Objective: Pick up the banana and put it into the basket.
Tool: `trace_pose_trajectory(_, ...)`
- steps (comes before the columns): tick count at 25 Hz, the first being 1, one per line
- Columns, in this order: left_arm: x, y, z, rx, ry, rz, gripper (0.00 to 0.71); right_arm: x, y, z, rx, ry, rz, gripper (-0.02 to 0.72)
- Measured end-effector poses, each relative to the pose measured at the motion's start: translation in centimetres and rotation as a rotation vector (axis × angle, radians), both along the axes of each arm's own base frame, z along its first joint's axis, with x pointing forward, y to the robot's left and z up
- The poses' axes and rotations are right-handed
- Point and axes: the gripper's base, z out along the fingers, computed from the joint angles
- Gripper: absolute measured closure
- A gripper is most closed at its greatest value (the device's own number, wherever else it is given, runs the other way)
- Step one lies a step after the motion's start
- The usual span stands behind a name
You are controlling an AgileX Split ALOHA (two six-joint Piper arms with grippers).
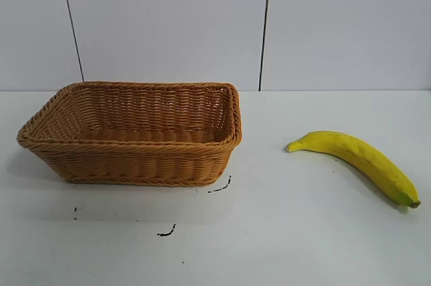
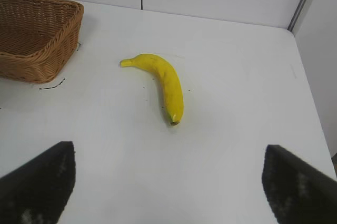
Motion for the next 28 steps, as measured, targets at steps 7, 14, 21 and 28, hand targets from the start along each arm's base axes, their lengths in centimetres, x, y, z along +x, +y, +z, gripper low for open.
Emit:
trace_pose_trajectory(7,0.0,0.0,0.0,0.000,0.000,0.000,0.015,5.4,0.1,4.0,-0.005,0.190,-0.001,0.017)
trace_pose_trajectory(14,0.0,0.0,0.0,0.000,0.000,0.000,0.015,13.4,0.3,6.2,-0.010,0.394,0.001,0.017)
trace_pose_trajectory(21,0.0,0.0,0.0,0.000,0.000,0.000,0.015,21.6,0.4,5.0,-0.017,0.638,0.007,0.017)
trace_pose_trajectory(28,0.0,0.0,0.0,0.000,0.000,0.000,0.015,29.6,0.6,2.5,-0.053,0.749,0.046,0.017)
